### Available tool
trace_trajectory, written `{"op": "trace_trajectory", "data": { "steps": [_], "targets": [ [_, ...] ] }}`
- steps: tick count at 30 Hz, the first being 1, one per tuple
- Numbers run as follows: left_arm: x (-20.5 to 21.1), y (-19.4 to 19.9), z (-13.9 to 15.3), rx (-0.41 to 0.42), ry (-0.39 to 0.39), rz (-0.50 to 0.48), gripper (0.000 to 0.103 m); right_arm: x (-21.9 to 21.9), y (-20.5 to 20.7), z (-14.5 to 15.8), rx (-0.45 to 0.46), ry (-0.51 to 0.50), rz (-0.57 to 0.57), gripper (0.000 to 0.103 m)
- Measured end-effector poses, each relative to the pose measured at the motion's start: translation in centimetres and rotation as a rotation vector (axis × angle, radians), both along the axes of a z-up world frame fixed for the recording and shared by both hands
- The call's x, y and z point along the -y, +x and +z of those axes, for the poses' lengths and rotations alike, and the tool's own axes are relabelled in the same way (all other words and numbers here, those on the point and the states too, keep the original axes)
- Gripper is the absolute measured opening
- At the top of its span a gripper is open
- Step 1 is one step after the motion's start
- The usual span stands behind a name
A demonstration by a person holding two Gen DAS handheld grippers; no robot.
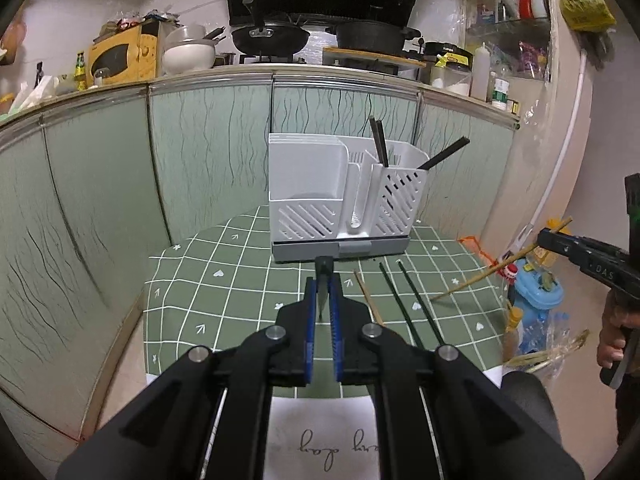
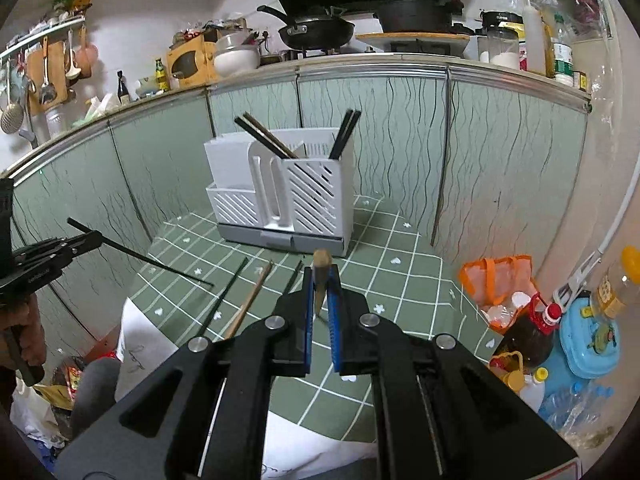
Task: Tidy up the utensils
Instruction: 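Lift both held chopsticks and carry them over the white holder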
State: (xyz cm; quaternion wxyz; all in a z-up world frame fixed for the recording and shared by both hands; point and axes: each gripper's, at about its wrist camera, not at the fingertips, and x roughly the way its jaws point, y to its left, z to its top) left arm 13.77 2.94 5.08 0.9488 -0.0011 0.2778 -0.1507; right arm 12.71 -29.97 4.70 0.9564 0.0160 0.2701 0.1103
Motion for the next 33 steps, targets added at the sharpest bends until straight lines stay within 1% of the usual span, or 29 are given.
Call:
{"op": "trace_trajectory", "data": {
  "steps": [2,5,16,23,30,33],
  "targets": [
    [-0.3,0.3,0.4,-0.006,-0.019,-0.008,0.008,0.1,0.2,0.6,0.005,0.005,0.006,0.006],
    [-0.6,0.5,1.1,-0.003,-0.028,-0.012,0.008,0.1,0.2,1.1,0.01,0.013,0.013,0.006],
    [-1.0,1.6,3.8,0.005,-0.023,-0.046,0.008,0.8,0.6,3.6,0.027,0.023,0.025,0.006],
    [0.2,2.9,5.3,0.01,-0.019,-0.074,0.008,1.0,1.2,5.6,0.042,0.005,0.034,0.006],
    [2.3,4.1,7.9,0.037,-0.031,-0.121,0.008,1.5,2.4,7.4,0.045,0.012,0.046,0.006],
    [3.4,4.7,8.8,0.054,-0.025,-0.139,0.008,1.5,3.0,8.3,0.054,0.005,0.042,0.006]
  ]
}}
